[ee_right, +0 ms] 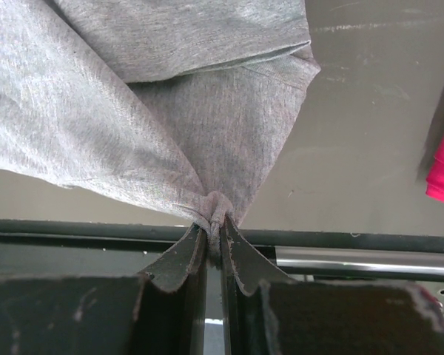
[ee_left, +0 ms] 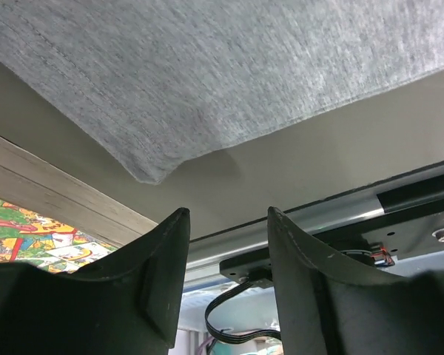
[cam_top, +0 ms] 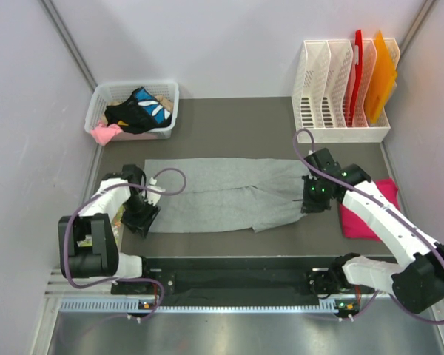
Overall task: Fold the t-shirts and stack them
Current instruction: Grap the side of the flattened tshirt closest away from the robot with both arms
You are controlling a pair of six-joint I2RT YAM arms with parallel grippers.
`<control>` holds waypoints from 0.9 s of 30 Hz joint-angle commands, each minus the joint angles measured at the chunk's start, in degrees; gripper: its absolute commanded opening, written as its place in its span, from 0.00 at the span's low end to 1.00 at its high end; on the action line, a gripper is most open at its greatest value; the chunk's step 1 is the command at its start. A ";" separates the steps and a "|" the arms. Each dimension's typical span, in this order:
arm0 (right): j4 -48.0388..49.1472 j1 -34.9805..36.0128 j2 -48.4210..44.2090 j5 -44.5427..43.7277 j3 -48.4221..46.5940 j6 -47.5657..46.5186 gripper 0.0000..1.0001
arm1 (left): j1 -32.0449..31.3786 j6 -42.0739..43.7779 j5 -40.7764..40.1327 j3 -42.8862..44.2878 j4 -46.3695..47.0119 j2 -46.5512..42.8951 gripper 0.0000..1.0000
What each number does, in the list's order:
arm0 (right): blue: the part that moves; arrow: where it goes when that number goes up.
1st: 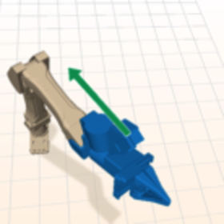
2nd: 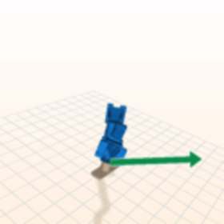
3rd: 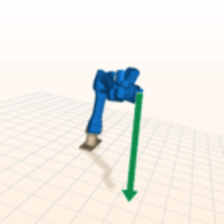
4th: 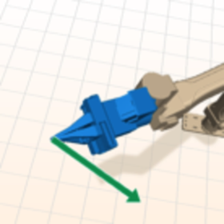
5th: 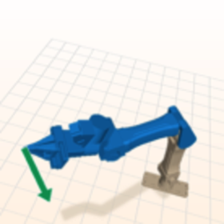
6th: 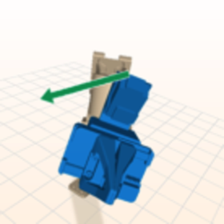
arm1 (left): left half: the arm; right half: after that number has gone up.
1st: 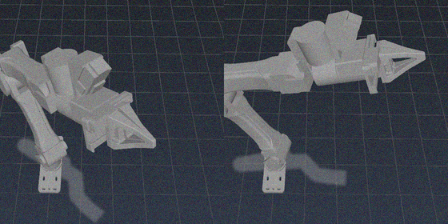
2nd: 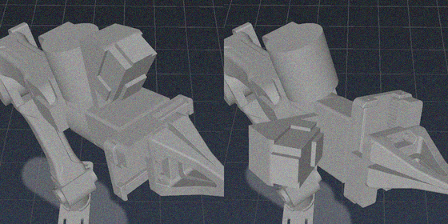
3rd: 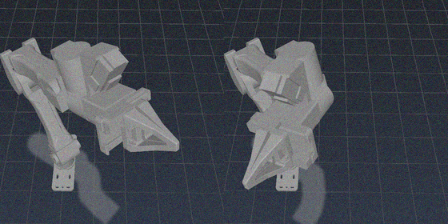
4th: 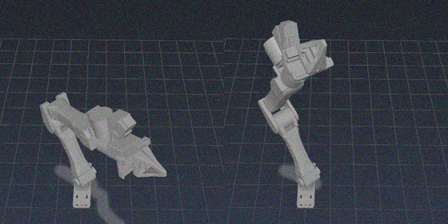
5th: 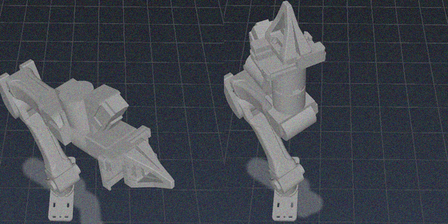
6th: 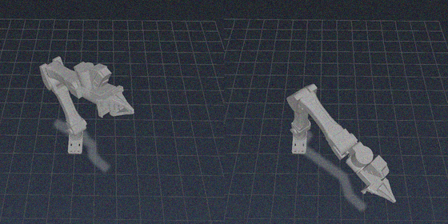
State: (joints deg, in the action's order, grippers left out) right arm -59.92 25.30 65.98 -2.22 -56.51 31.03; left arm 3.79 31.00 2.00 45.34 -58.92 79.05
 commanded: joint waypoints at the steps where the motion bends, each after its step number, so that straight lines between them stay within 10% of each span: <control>1: 0.07 -0.51 -2.43 0.02 0.61 -0.53 0.03 | 0.25 -2.44 -0.33 0.71 5.03 1.63 0.52; 27: -0.28 -3.94 2.14 -1.74 -1.14 -4.48 0.03 | 1.04 -4.20 -3.67 5.11 10.14 10.42 0.50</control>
State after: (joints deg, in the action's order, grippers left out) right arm -61.32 22.04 67.44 -3.95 -55.81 27.90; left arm 4.40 26.89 -1.41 49.19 -50.11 88.09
